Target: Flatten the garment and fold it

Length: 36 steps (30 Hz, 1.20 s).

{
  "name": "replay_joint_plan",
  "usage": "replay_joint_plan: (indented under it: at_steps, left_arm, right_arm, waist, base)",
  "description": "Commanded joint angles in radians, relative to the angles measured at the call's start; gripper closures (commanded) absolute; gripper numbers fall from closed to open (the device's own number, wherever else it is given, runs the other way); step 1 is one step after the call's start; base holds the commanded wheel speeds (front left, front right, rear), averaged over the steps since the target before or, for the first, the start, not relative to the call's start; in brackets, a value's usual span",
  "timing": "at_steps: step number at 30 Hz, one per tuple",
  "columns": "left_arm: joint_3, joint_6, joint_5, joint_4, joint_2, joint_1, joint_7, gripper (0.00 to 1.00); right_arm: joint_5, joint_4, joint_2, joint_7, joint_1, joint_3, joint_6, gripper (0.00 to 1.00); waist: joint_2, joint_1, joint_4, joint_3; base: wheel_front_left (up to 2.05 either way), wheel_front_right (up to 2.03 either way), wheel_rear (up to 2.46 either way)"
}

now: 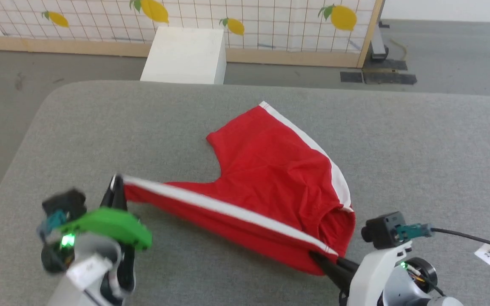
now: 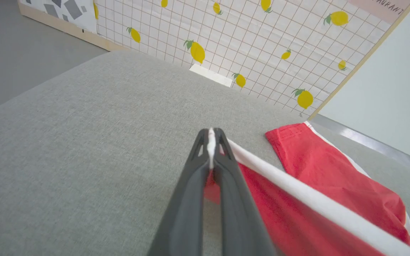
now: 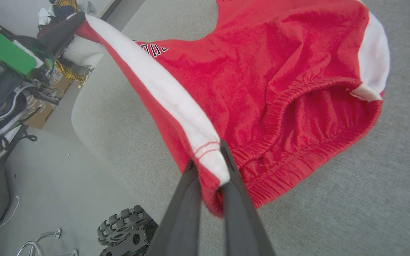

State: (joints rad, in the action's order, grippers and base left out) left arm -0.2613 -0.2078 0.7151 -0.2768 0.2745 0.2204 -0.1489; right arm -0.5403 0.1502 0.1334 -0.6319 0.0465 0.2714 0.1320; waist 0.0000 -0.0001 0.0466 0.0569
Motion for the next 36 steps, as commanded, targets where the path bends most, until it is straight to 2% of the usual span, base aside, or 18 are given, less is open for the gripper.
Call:
replay_joint_plan:
  at_steps: [1,9,19,27,36]
  left_arm:
    - [-0.007,0.005,-0.012,-0.001,0.005,0.053,0.007,1.00]
    - [-0.077,0.067,-0.051,-0.137,-0.031,0.338,0.054,1.00]
    - [-0.144,0.149,-0.090,-0.357,-0.091,0.638,0.071,1.00]
    - [-0.186,0.202,-0.116,-0.502,-0.121,0.788,0.070,1.00]
    - [-0.211,0.233,-0.133,-0.614,-0.145,0.898,0.038,1.00]
  right_arm:
    - [0.012,0.008,-0.009,0.010,0.003,-0.012,-0.001,1.00]
    - [0.037,0.017,-0.056,0.042,-0.062,-0.059,-0.001,1.00]
    - [0.019,0.011,-0.079,0.090,-0.141,-0.069,-0.001,1.00]
    - [-0.003,-0.005,-0.083,0.137,-0.179,-0.066,-0.001,1.00]
    - [-0.038,-0.027,-0.083,0.185,-0.207,-0.048,-0.001,1.00]
  waist:
    - [0.0000,0.0001,-0.008,0.025]
    - [0.0000,0.0001,-0.063,0.161]
    - [0.0000,0.0001,-0.142,0.327]
    - [0.0000,0.0001,-0.193,0.424]
    - [0.0000,0.0001,-0.229,0.479]
  base:
    - [0.00,0.00,0.00]
    - [0.00,0.00,0.00]
    - [0.00,0.00,0.00]
    - [0.00,0.00,0.00]
    - [0.00,0.00,0.00]
